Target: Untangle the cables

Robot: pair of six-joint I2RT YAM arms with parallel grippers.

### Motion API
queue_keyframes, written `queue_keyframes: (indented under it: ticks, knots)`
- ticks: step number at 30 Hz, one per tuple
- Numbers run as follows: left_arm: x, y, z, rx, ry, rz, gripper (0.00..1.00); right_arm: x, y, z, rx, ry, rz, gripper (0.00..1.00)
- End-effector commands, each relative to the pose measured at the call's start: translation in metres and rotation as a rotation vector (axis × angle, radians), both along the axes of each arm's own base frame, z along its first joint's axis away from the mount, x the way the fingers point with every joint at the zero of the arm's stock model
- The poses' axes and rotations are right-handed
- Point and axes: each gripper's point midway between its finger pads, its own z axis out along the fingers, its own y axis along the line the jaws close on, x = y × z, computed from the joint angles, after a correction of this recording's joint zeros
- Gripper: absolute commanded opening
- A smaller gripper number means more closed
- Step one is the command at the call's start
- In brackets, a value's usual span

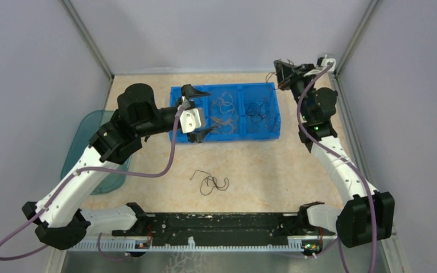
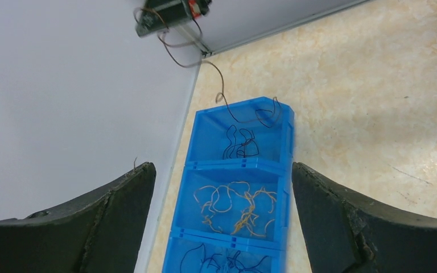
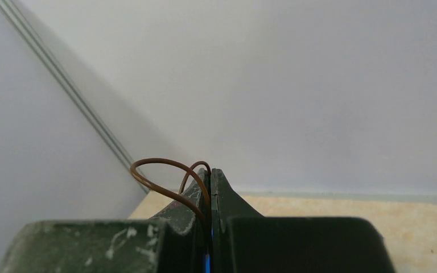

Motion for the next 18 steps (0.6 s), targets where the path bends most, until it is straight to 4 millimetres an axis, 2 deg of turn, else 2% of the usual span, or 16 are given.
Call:
queue_keyframes:
  ticks: [1,3,7,12,18]
  knots:
    - [-0.006,0.007,0.005,0.008,-0.001,0.006,0.94,-0.001,-0.009,0.069,0.065,-0.128,-0.014,0.00]
    - [-0.009,0.009,-0.002,0.026,0.018,0.004,0.94,0.005,-0.011,0.075,0.056,-0.137,-0.027,0.00]
    - [-0.019,0.012,-0.028,0.096,0.099,-0.022,0.96,0.022,-0.012,0.077,0.029,-0.145,-0.060,0.00]
    - [-0.035,0.019,-0.070,0.197,0.202,-0.064,1.00,0.046,-0.017,0.067,-0.031,-0.142,-0.123,0.00]
    - [-0.045,0.031,-0.098,0.244,0.235,-0.070,1.00,0.071,-0.019,0.052,-0.091,-0.129,-0.170,0.00]
